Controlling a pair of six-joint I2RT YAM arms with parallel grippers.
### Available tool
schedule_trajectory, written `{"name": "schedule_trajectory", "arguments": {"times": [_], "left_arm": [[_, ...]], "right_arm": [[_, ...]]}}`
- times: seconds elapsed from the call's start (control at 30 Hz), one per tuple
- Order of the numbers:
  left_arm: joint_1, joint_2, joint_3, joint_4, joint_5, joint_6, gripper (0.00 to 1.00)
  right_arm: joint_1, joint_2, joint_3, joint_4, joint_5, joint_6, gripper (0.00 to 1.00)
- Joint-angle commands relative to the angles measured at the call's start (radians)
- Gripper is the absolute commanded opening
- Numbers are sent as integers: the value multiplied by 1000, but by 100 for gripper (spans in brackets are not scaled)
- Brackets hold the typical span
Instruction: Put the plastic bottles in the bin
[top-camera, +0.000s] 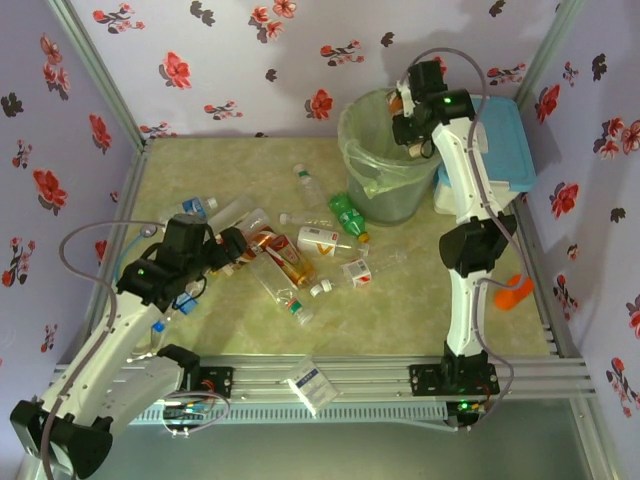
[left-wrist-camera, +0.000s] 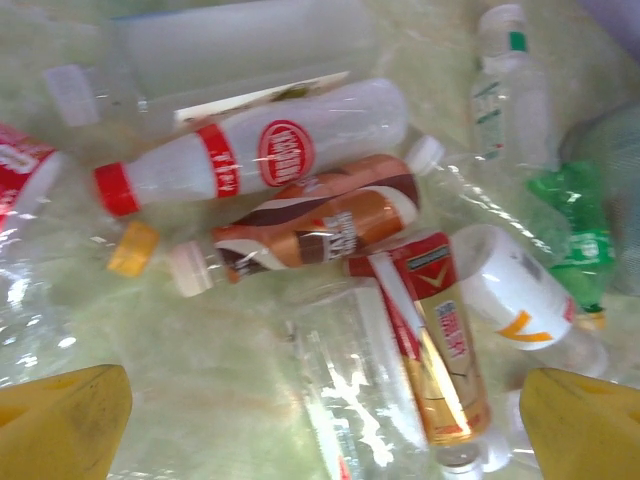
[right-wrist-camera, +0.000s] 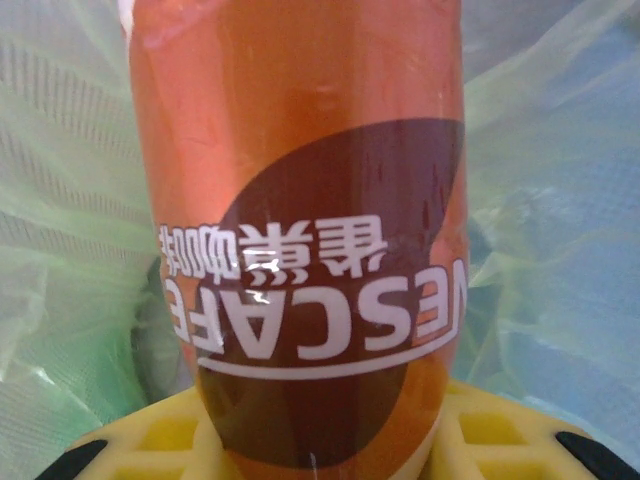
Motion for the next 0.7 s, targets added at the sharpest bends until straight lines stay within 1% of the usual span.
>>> {"name": "schedule_trajectory", "arguments": {"times": [0.0,0.27,0.5,0.53,0.57,0.63,0.67], "left_arm": [[3,-24,-15,-93,-80,3,100],[4,-23,-30,-129,-89,-18,99],[1,-23,-57,-139,-90,-43,100],[0,-23,-61,-138,-89,-47,100],[-2,-21,-65,-137,-89,-50,100],[-5,-20,-71,-133,-89,-58,100],[-8,-18,-76,-128,-90,-63,100]], "right_arm": [[-2,22,22,-42,-25,-37,21],[-36,129,39,-88,-133,-59,22],[-49,180,20,-95,-149,-73,25],[-50,184,11,-87,-149,-73,29],[-52,188,6,-86,-151,-71,36],[-54,195,6,-88,-151,-68,54],[-53,195,4,-86,-151,-66,59]]}}
